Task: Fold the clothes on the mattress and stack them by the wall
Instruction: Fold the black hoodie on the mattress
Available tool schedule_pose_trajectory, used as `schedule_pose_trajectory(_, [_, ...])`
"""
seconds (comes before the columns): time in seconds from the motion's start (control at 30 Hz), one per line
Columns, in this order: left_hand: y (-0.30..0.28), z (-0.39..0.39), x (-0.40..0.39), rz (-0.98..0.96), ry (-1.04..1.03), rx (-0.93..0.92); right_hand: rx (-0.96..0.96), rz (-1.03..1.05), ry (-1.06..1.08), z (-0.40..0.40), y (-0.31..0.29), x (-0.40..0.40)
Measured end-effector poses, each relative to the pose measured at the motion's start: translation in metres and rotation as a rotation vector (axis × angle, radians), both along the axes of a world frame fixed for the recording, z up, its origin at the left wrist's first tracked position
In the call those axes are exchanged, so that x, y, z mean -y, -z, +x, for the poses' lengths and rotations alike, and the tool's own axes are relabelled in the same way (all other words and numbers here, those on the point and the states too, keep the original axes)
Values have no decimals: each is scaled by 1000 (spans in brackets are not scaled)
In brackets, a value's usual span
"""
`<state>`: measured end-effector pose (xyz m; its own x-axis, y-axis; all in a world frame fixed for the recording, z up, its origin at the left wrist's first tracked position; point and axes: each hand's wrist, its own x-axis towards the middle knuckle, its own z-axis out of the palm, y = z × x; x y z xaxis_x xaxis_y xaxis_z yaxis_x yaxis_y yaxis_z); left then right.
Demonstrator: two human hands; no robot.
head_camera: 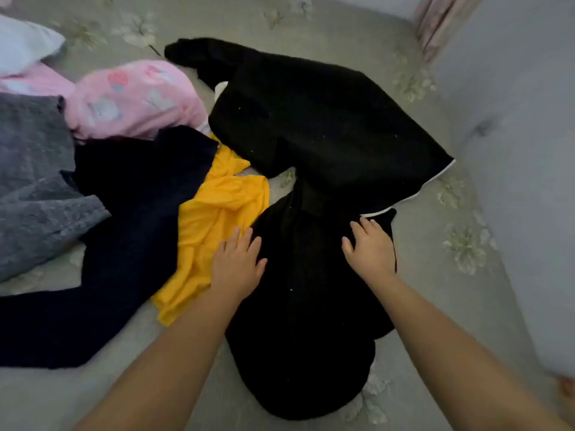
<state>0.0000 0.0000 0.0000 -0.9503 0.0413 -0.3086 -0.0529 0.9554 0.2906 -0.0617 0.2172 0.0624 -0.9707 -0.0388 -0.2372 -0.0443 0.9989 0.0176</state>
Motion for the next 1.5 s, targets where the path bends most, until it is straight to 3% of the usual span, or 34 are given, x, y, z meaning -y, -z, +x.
schedule_pose_trajectory(0.23, [90,-29,-22,24,-22,36,-48,-83,-12,-84,62,13])
schedule_pose_trajectory(0.4, [107,-33,-27,-94,18,-124,-126,-32,-75,-142,99,47])
schedule_pose_trajectory(0.6, [104,-38,-27,-126,59,-105,-88,45,-63,-161,121,29])
schedule_pose_trajectory(0.73, [110,-36,-26,-120,74,-122,-128,-41,-87,-146,125,16])
schedule_pose_trajectory(0.9, [95,-36,-23,20,-19,-46,-116,-100,-105,-91,101,3])
schedule_pose_trajectory(1.0, [80,-31,-27,164,-163,-171,-79,-177,-113,-40,76,-14])
schedule_pose_trajectory(1.1, [55,-35,-29,181,-285,-178,20,-238,-126,11,52,-33])
schedule_pose_trajectory(1.2, [29,-38,-39,61,-91,-173,194,-318,-135,49,27,-42])
schedule_pose_trajectory(1.3, [9,-31,-58,-12,63,-58,266,-560,-28,71,-5,-51])
schedule_pose_trajectory(1.5, [-13,9,-68,-4,28,-66,469,-987,185,111,-61,-98])
